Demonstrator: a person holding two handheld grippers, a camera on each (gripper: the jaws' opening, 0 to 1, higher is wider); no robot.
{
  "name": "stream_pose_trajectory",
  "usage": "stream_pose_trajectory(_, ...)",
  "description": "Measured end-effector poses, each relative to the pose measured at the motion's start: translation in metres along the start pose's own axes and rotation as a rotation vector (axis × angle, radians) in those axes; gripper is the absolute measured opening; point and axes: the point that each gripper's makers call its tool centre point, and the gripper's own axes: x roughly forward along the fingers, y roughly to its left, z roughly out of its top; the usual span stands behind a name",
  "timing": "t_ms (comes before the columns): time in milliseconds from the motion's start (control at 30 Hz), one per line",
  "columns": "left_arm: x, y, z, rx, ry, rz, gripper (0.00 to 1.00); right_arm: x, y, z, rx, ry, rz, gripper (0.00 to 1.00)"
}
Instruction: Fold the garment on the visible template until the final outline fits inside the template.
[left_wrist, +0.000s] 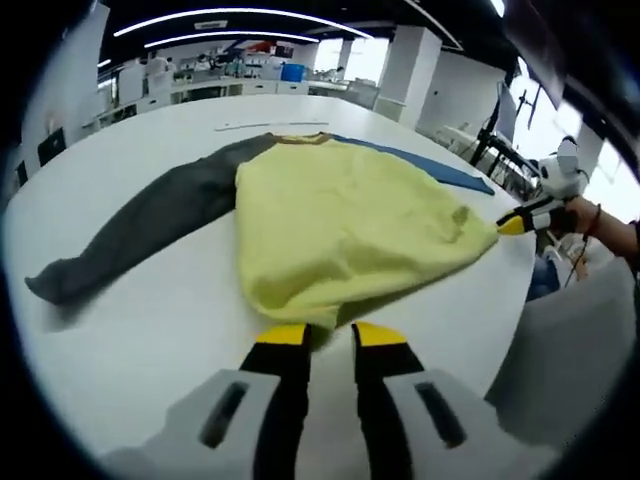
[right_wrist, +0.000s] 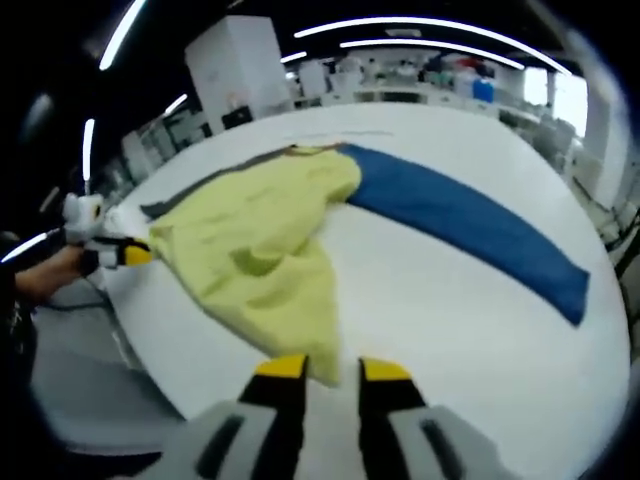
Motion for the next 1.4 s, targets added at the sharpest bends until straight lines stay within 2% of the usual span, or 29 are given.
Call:
stream_pose_trajectory(33,0.001,0.005,0.000,0.007,-0.006,0.008,0.12,-0.002,0.004,0.000,0.002,0.000,0.002,0.13)
stream_pose_trajectory(100,0.003,0.006,0.003,0.039,-0.026,0.016,0.09,0.003,-0.002,0.000,-0.001,0.001,0.004,0.12)
stream_pose_trajectory(267,0.007,0.012,0.001,0.071,-0.029,0.019,0.03,0.005,0.000,0.000,0.004,0.004,0.012,0.10)
stream_pose_trajectory(300,0.007,0.012,0.001,0.064,-0.031,0.011,0.00,0.005,-0.001,0.000,0.004,0.007,0.012,0.10)
stream_pose_trajectory(433,0.007,0.010,0.004,0.058,-0.047,0.008,0.00,0.008,-0.002,-0.001,-0.002,0.016,0.018,0.07)
stream_pose_trajectory(500,0.005,0.011,0.005,0.056,-0.050,0.005,0.00,0.004,0.008,0.000,-0.015,0.023,0.017,0.06)
stream_pose_trajectory(600,0.001,0.011,0.011,0.017,-0.063,-0.005,0.00,0.009,0.000,0.001,-0.030,0.035,0.024,0.00)
stream_pose_trajectory(700,-0.005,0.008,0.016,-0.032,-0.071,-0.013,0.00,0.010,0.002,0.000,-0.049,0.039,0.025,0.00)
stream_pose_trajectory(867,-0.010,0.001,0.018,-0.051,-0.075,-0.032,0.00,0.009,0.002,0.001,-0.087,0.040,0.047,0.00)
stream_pose_trajectory(933,-0.015,-0.002,0.022,-0.058,-0.075,-0.039,0.00,0.004,0.001,0.004,-0.079,0.024,0.055,0.00)
stream_pose_trajectory(1033,-0.024,-0.001,0.026,-0.058,-0.083,-0.044,0.00,-0.003,0.005,0.014,-0.005,-0.032,0.077,0.00)
stream_pose_trajectory(1167,-0.034,-0.001,0.035,-0.068,-0.105,-0.043,0.00,-0.017,0.010,0.024,0.044,-0.079,0.097,0.00)
stream_pose_trajectory(1400,-0.047,-0.006,0.043,-0.072,-0.117,-0.053,0.00,-0.033,0.016,0.034,0.013,-0.108,0.102,0.00)
